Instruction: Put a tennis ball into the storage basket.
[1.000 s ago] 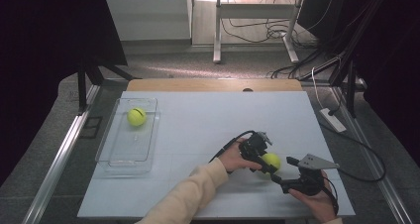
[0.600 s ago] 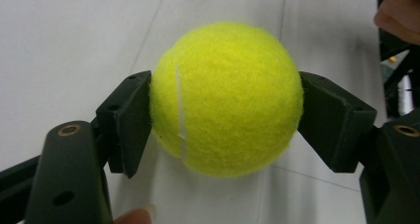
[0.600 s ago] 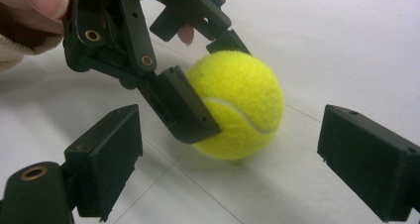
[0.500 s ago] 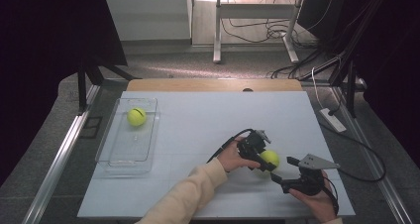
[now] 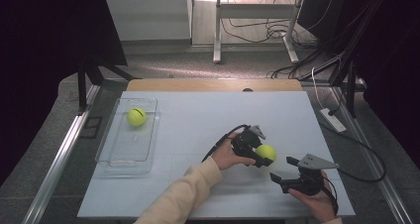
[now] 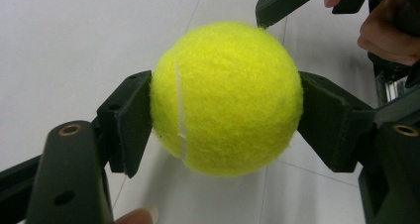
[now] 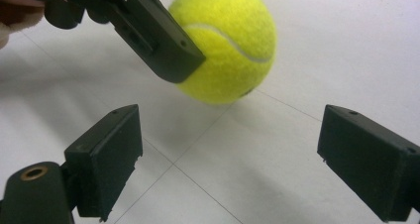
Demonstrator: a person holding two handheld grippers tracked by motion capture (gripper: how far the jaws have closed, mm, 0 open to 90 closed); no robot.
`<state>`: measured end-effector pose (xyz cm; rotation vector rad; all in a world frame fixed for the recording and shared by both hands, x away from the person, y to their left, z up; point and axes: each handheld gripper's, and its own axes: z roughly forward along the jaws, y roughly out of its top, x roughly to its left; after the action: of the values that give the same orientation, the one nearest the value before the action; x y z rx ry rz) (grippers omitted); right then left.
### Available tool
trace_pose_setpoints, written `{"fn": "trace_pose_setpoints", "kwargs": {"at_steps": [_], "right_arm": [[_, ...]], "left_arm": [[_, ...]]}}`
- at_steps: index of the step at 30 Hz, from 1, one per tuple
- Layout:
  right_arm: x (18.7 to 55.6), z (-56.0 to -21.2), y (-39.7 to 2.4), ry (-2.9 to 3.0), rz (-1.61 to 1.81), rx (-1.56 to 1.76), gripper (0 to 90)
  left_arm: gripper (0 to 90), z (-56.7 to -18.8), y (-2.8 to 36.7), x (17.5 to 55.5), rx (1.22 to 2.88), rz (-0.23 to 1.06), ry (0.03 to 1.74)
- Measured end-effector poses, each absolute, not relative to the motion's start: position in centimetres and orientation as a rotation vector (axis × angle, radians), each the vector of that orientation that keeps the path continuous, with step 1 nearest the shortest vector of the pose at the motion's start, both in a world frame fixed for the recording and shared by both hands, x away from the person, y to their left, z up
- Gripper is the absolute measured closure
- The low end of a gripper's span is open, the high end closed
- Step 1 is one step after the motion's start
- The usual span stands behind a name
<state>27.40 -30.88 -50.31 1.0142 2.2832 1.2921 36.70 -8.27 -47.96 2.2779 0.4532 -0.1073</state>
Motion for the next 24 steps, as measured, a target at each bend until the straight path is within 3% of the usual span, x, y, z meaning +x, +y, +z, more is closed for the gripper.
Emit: {"fn": "trace_pose_setpoints", "kwargs": {"at_steps": [24], "right_arm": [[27.5,-50.2,-30.4,2.270,1.305,1.017,9.9]], "left_arm": [[27.2,-46.0,-4.0,35.9,2.191,0.019,0.531]]}}
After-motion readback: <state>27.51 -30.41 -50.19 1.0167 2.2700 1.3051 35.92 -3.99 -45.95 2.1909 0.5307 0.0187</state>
